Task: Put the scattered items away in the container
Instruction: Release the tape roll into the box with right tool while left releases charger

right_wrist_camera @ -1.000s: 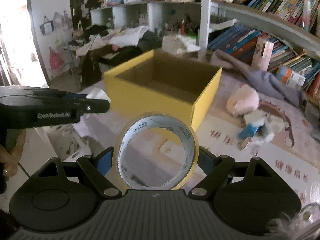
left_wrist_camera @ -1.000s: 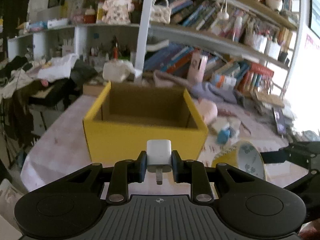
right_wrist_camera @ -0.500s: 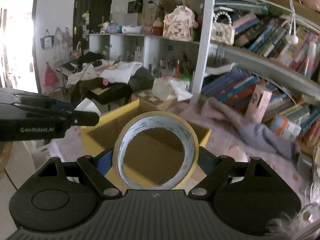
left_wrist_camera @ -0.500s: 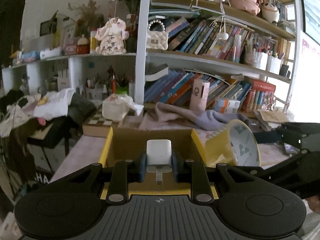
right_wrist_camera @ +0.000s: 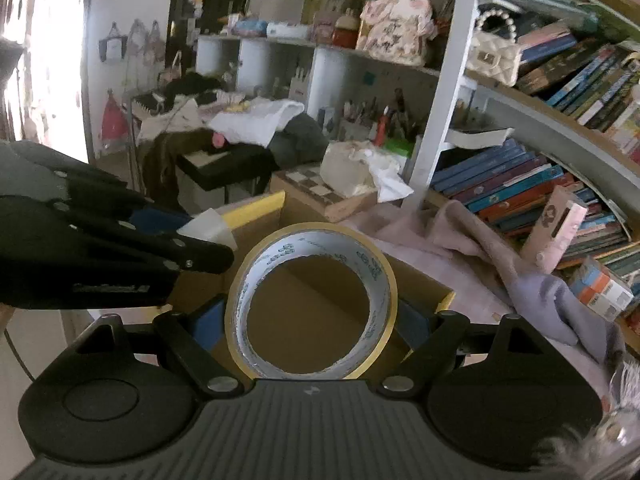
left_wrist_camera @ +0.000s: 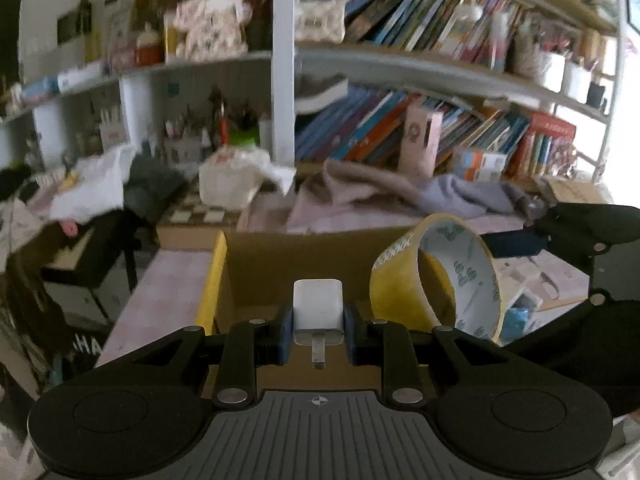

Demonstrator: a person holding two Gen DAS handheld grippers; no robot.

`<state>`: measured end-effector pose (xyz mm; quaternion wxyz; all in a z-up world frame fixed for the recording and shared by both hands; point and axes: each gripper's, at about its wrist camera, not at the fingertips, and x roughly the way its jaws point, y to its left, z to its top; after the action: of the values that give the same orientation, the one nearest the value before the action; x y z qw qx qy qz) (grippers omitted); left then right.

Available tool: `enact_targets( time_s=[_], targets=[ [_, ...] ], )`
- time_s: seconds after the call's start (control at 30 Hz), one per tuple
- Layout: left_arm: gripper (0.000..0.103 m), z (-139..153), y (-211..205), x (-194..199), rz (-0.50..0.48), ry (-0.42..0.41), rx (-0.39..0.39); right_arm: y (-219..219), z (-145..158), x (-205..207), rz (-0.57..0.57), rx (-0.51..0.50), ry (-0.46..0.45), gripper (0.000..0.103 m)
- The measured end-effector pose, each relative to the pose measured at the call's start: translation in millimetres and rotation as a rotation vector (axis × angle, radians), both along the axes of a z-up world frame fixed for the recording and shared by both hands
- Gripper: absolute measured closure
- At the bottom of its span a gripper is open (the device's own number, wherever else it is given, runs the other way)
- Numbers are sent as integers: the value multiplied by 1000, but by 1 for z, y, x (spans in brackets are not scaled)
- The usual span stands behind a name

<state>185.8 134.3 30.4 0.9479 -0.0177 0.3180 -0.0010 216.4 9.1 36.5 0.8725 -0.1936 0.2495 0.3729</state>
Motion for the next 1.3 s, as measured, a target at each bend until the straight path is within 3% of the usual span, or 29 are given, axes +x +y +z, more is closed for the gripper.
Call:
enact_targets(
  time_s=[0.33, 0.63, 0.77, 0.87, 0.93, 1.0, 1.07, 1.3],
  targets=[
    [79, -38, 1, 58, -3, 181, 15, 38, -47, 63, 87, -228, 64, 17],
    [79, -59, 0, 82, 12, 286, 56, 59, -74, 85, 209, -390, 93, 17],
    [78, -63, -5, 83, 4, 306, 78, 61, -82, 87, 226, -408, 105, 17],
    [72, -61, -7, 82, -2, 298, 79, 60, -81, 89, 217, -392, 108, 17],
    [62, -59, -5, 81, 10, 293, 77, 58, -79, 87, 207, -386, 97, 16],
    [45, -54, -3, 78, 21, 271, 71, 56, -77, 85, 201, -381, 89, 16],
    [38, -47, -1, 72, 23, 247, 60, 52, -73, 82, 199, -363, 91, 16],
    [28, -19, -3, 50, 11, 155, 59, 40, -46, 69, 162, -276, 54, 12]
  ],
)
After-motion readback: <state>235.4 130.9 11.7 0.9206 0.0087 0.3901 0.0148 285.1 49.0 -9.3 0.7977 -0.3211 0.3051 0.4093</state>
